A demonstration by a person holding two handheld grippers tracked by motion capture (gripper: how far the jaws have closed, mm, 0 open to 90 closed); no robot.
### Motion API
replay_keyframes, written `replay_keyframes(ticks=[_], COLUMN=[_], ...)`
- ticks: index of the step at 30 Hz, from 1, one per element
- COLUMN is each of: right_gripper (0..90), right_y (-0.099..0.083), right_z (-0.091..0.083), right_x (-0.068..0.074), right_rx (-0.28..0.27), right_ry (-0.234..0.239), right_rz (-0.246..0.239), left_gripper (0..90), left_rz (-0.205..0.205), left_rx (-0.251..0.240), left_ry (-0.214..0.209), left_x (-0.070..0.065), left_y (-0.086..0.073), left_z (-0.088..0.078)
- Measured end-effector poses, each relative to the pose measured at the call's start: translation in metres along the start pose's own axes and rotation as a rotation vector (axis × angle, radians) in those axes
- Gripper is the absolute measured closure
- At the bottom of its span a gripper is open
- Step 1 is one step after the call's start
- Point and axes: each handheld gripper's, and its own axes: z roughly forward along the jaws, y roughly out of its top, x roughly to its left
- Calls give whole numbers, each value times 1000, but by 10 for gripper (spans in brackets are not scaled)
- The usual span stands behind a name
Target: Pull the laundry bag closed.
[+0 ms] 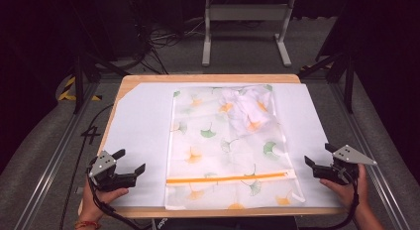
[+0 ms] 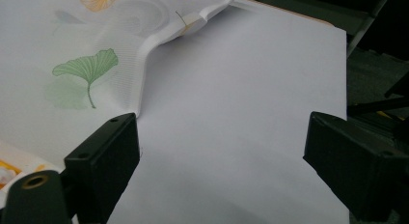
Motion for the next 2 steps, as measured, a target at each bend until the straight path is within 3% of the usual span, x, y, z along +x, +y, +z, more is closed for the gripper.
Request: replay_keyframes(ticks=[2], right_gripper=[129], right_y=[1], right_z=[0], right_x=[0], right_rx=[0], right_ry=[-5], right_rz=[3], left_gripper=[86], left_rz=[-3], left_rx=[-1], left_ry=[2], left_x=[0], left_y=[0], left_z=[0])
